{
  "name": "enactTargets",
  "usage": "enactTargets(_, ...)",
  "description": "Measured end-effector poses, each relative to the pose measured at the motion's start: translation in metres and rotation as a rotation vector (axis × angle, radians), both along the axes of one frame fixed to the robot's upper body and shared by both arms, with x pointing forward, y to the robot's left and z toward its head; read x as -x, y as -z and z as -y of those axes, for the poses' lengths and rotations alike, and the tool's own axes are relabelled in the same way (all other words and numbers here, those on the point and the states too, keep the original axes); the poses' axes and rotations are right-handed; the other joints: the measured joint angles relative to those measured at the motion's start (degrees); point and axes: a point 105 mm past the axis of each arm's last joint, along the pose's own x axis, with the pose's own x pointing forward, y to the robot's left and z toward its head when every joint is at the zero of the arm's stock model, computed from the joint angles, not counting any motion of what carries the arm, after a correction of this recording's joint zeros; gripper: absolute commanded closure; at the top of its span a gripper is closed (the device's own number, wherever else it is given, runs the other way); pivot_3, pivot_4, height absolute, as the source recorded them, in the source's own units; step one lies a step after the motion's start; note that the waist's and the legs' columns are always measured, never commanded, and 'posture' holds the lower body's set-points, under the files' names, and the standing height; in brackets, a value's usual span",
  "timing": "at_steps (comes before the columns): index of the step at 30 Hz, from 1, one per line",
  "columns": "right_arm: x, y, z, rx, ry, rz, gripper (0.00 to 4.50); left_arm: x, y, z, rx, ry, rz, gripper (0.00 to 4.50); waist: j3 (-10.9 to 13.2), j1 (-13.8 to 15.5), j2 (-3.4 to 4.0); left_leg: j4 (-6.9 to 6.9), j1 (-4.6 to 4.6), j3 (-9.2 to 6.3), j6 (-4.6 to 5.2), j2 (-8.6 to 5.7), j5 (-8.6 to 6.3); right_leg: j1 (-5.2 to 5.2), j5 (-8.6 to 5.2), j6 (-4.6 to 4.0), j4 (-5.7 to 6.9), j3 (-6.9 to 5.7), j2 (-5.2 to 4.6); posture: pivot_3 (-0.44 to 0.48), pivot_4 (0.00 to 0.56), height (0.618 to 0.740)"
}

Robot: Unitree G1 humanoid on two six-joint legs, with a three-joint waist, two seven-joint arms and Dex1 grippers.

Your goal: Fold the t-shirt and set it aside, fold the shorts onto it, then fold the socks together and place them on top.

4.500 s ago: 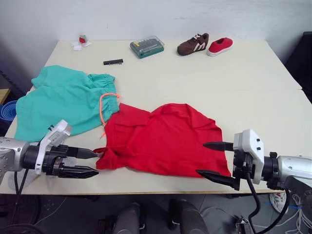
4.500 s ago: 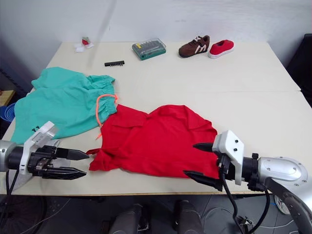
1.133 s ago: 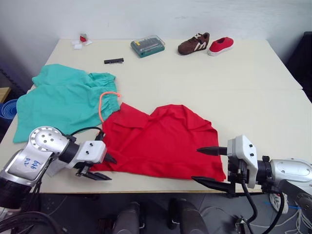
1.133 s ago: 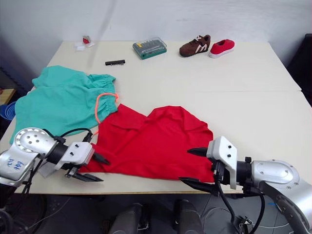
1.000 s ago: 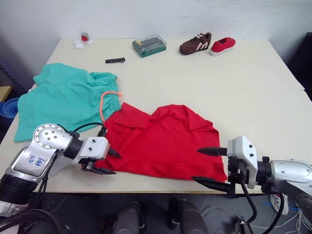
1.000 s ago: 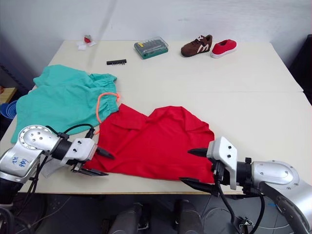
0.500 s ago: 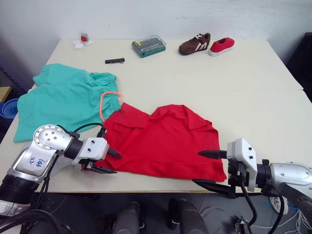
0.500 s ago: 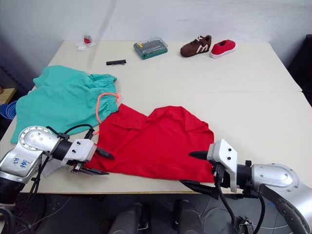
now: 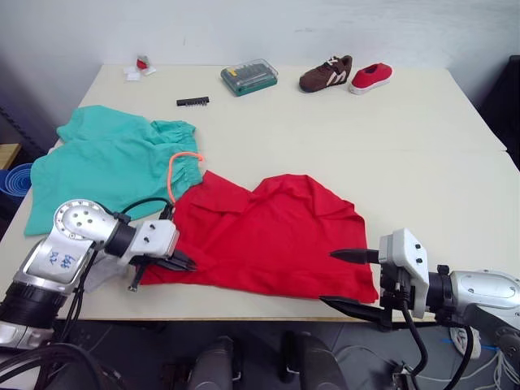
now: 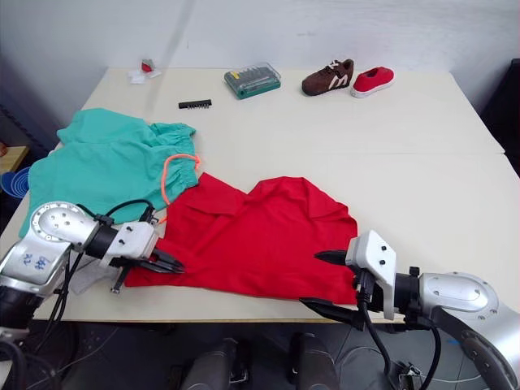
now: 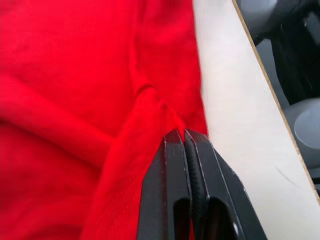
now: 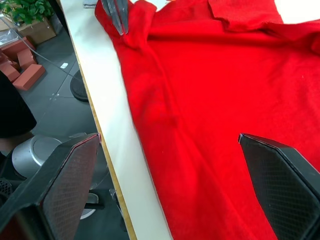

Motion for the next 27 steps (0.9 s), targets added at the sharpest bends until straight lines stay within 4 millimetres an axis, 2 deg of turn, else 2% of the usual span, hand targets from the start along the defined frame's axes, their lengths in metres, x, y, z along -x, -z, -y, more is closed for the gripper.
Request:
enactTargets(4, 0.001, 0.001, 0.000, 0.001, -0.003, -0.004, 0.00, -0.023, -0.019, 0.015, 0.024, 0.017, 0.010, 4.48, 0.0, 0.7, -0.01, 0.21, -0.06, 0.01, 0.08, -0.01, -0.04, 0.02, 0.04, 0.07, 0.03, -0.01, 0.06, 0.000, 0.150, 0.740)
enactTargets(6, 0.001, 0.000, -0.001, 0.001, -0.007, 0.000, 0.00, -0.035, -0.021, 0.021, -0.006, 0.025, 0.027, 4.48, 0.0, 1.0, -0.03, 0.27, -0.07, 0.03, 0.12, -0.01, -0.06, 0.03, 0.06, 0.11, 0.03, 0.01, 0.09, 0.000, 0.150, 0.740)
enactTargets(8, 0.000, 0.000, -0.001, 0.003, -0.008, 0.005, 0.00, -0.044, -0.017, 0.023, -0.038, 0.030, 0.029, 4.48, 0.0, 1.0, -0.04, 0.29, -0.08, 0.05, 0.18, -0.02, -0.10, 0.03, 0.07, 0.13, 0.02, 0.02, 0.08, 0.000, 0.150, 0.740)
enactTargets(12, 0.000, -0.001, -0.003, 0.006, -0.014, 0.012, 0.00, -0.054, 0.003, 0.036, -0.073, 0.078, 0.008, 4.48, 0.0, 0.8, -0.05, 0.37, -0.13, 0.08, 0.24, -0.01, -0.13, 0.02, 0.09, 0.15, 0.01, 0.04, 0.09, 0.000, 0.150, 0.740)
enactTargets(16, -0.001, 0.001, -0.006, -0.004, -0.012, 0.006, 0.00, -0.059, 0.006, 0.039, -0.062, 0.091, 0.015, 3.59, 0.0, 0.8, -0.08, 0.40, -0.14, 0.06, 0.24, 0.00, -0.14, 0.01, 0.08, 0.15, 0.02, 0.03, 0.08, 0.000, 0.150, 0.740)
enactTargets(20, -0.002, 0.001, -0.006, -0.011, 0.002, 0.010, 0.00, -0.063, -0.008, 0.037, -0.003, 0.067, 0.045, 2.35, 0.0, 0.8, -0.08, 0.43, -0.14, 0.06, 0.27, 0.00, -0.15, 0.02, 0.10, 0.18, 0.03, 0.04, 0.06, 0.000, 0.150, 0.740)
enactTargets(23, -0.003, 0.001, -0.007, -0.011, 0.009, 0.013, 0.00, -0.064, -0.023, 0.034, 0.076, 0.019, 0.039, 2.35, 0.0, 0.8, -0.08, 0.43, -0.15, 0.06, 0.27, 0.00, -0.15, 0.02, 0.10, 0.18, 0.04, 0.04, 0.07, 0.000, 0.150, 0.740)
enactTargets(27, -0.007, 0.004, -0.010, -0.015, 0.023, 0.031, 0.00, -0.053, -0.067, 0.020, 0.215, -0.069, 0.020, 2.35, 0.0, 0.3, -0.11, 0.42, -0.14, 0.05, 0.25, 0.02, -0.14, 0.03, 0.10, 0.19, 0.05, 0.05, 0.08, 0.000, 0.150, 0.740)
